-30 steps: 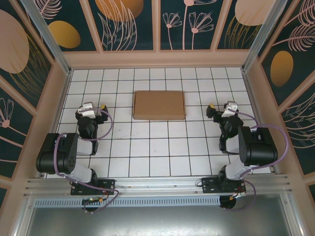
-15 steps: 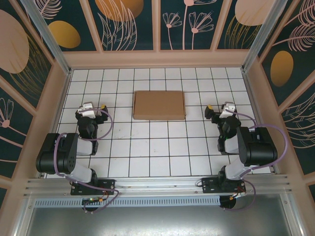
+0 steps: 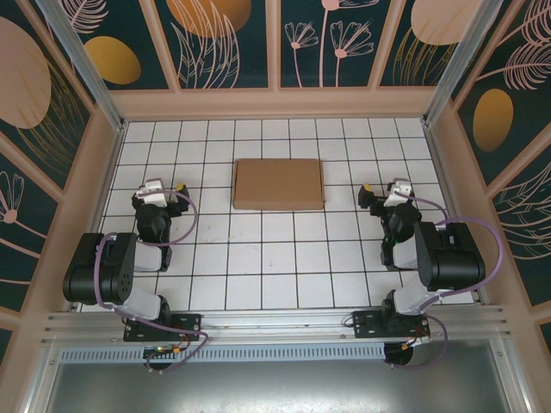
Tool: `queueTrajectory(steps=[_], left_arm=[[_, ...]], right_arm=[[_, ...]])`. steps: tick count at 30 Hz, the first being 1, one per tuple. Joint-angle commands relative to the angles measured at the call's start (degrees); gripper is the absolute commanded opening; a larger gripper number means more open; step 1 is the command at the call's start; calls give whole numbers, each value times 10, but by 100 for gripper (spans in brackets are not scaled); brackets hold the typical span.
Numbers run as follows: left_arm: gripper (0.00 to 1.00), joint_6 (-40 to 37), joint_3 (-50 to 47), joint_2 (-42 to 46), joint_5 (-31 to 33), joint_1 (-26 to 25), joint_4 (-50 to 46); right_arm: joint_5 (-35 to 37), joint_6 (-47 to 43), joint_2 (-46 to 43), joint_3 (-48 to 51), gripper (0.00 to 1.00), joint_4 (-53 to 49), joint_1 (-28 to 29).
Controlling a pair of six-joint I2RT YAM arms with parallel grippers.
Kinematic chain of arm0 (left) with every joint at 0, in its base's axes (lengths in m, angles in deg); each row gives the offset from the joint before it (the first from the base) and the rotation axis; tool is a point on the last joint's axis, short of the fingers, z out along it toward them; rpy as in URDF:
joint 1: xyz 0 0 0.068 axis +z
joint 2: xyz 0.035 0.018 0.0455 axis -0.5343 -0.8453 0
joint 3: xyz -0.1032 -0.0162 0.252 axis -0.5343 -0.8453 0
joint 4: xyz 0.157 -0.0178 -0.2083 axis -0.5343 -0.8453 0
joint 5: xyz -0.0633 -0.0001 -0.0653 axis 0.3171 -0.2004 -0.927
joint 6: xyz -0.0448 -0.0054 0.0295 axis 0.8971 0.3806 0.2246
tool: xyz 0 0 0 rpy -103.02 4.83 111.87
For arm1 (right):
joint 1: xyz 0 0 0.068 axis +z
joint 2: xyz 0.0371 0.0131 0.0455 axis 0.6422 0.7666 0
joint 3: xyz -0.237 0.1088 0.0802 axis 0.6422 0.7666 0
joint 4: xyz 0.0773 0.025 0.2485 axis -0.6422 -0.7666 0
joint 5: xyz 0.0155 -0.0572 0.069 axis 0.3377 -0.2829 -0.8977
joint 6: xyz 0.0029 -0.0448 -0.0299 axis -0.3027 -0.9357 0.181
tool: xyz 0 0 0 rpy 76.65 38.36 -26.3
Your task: Fold the paper box
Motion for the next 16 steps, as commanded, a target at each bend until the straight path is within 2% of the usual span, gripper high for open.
queueTrajectory(steps=[1,16], left_arm=[[99,-1,2,3,-11,2,22],[99,-1,1,4,-12,2,22]], right_arm=[[17,-8,-4,3,99,21,1],[17,-9,-3,3,99,21,1]])
